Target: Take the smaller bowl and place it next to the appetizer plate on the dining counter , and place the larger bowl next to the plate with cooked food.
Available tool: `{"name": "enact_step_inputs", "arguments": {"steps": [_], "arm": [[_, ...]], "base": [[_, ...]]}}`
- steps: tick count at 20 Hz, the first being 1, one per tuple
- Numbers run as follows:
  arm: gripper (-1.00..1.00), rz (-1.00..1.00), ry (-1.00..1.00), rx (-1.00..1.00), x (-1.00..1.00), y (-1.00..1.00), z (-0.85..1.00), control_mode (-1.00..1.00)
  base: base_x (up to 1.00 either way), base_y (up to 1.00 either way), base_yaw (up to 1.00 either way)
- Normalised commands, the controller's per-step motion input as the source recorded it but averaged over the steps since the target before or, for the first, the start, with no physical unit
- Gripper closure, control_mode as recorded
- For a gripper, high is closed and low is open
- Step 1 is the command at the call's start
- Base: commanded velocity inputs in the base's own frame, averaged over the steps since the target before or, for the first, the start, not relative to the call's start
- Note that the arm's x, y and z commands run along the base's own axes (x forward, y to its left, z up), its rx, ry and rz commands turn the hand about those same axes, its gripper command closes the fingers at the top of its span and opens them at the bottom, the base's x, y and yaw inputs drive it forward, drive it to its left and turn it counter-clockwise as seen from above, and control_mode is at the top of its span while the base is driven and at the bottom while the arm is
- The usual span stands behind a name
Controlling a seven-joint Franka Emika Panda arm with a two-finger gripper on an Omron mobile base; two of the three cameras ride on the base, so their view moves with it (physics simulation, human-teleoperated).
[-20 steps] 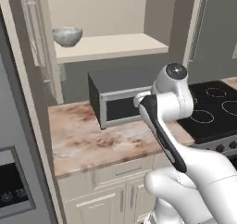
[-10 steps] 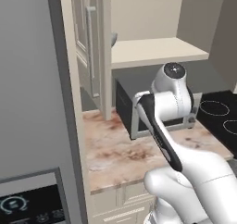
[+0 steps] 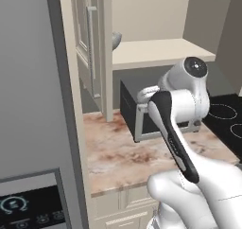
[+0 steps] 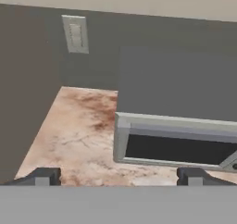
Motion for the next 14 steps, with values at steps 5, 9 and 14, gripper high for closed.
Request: {"name": "enact_step_inputs", "arguments": {"steps": [5, 9, 14], "arm": [[-1.00, 0.00, -0.23, 0.12, -0.23, 0.10, 1.00, -1.00], [-1.00, -0.01, -0.12, 0.22, 0.06, 0.00, 0.98, -1.00], [-1.00, -0.02, -0.07, 0.18, 0.53, 0.20, 0.65, -1.00]], "base": [[0.00, 0.00, 0.00], [0.00, 0.00, 0.00], [0.00, 0.00, 0.00]]}}
